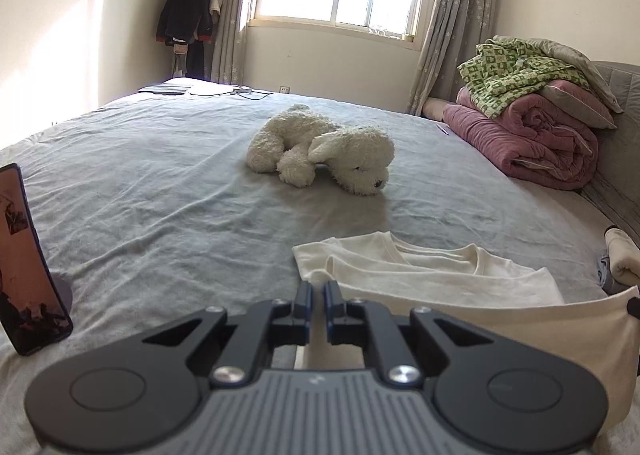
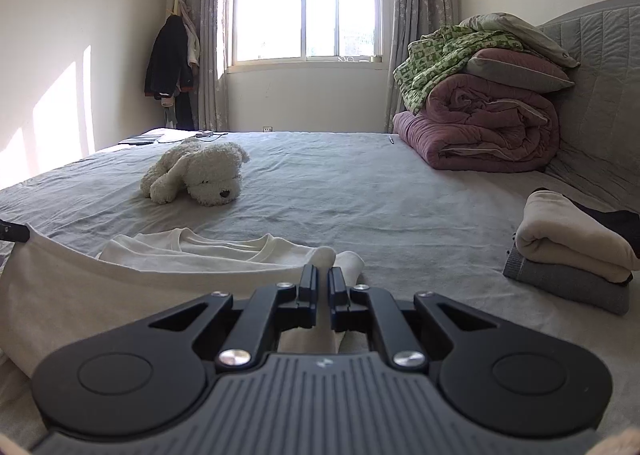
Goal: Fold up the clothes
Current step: 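Open both grippers and lift them back from the folded shirt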
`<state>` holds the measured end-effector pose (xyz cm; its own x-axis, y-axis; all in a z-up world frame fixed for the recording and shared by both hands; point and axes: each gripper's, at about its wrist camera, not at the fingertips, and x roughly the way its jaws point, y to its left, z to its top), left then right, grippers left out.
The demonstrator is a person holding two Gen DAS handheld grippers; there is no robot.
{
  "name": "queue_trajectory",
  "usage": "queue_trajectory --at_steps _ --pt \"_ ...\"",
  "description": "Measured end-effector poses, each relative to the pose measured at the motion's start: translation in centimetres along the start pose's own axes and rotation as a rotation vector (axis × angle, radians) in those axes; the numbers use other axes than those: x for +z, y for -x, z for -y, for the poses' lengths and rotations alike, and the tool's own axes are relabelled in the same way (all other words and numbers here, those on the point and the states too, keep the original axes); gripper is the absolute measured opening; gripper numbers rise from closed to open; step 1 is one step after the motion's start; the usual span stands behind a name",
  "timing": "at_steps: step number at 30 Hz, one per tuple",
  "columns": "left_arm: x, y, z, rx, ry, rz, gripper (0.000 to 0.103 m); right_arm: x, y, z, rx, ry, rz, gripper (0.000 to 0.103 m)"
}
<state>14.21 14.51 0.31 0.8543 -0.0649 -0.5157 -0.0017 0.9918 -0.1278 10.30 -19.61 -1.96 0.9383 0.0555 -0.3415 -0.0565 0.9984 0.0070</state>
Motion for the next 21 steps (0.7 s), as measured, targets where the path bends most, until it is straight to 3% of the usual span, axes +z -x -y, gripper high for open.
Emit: queue_trajectory --at_steps 5,9,11,14,16,21 --pt "-1.2 -3.7 -0.2 0.027 0.007 -0.045 0.007 -1.2 -3.3 0.8 -0.015 -0.023 -0.061 0.007" --pt "-3.5 -6.6 -0.5 0.069 0.021 -0.088 0.009 -3.5 -6.1 1.1 -0.026 -0.061 -0.170 0.008" --pt "-4.1 -7.1 -0.7 0.077 0.014 -0.093 0.027 -4.7 -7.0 1.5 -0.032 -0.098 -0.222 0.014" --pt "-3.9 -6.4 -0.9 0.105 0.009 -0.073 0.051 -4.7 -6.4 1.8 -0.053 -0.122 -0.208 0.037" --pt "-3.3 -5.2 -1.1 0.102 0.038 -0.034 0.059 -4.1 -5.6 2.0 -0.058 -0.126 -0.193 0.055" --pt "-2.2 -2.4 0.4 0.018 0.059 0.034 0.075 -2.7 -3.6 1.0 -0.051 -0.107 -0.153 0.070"
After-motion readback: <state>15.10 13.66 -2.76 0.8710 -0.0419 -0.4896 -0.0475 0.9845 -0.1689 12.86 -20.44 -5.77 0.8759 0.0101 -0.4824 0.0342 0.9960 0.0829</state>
